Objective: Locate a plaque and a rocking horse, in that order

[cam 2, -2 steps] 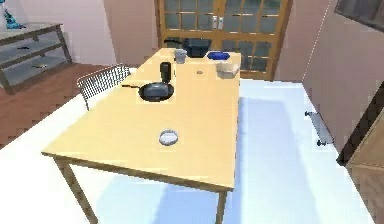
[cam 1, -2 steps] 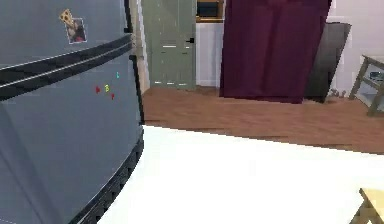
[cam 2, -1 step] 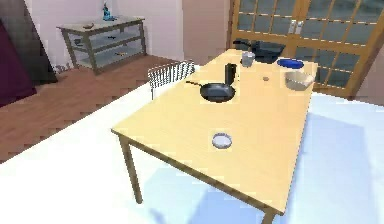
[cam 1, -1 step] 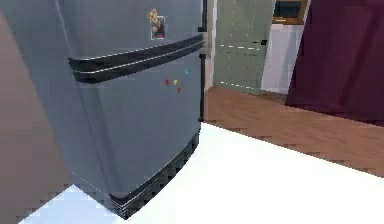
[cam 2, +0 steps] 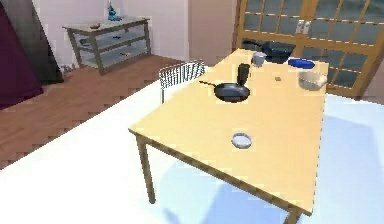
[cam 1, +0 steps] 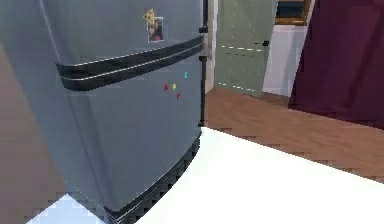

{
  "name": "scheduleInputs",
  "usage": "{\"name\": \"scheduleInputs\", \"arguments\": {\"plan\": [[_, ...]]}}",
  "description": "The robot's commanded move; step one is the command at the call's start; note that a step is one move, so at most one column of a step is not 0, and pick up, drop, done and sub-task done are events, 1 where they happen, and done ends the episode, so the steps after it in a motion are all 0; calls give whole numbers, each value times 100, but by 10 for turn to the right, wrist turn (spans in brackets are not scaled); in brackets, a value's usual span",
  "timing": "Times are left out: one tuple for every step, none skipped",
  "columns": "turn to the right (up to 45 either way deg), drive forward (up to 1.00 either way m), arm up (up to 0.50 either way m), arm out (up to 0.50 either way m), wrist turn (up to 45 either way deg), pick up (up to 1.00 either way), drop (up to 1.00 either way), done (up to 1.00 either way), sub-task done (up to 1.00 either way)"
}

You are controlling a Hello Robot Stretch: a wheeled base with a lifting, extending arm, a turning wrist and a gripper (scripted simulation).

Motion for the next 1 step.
{"name": "scheduleInputs", "arguments": {"plan": [[150,0,0,0,0,0,0,0,0]]}}
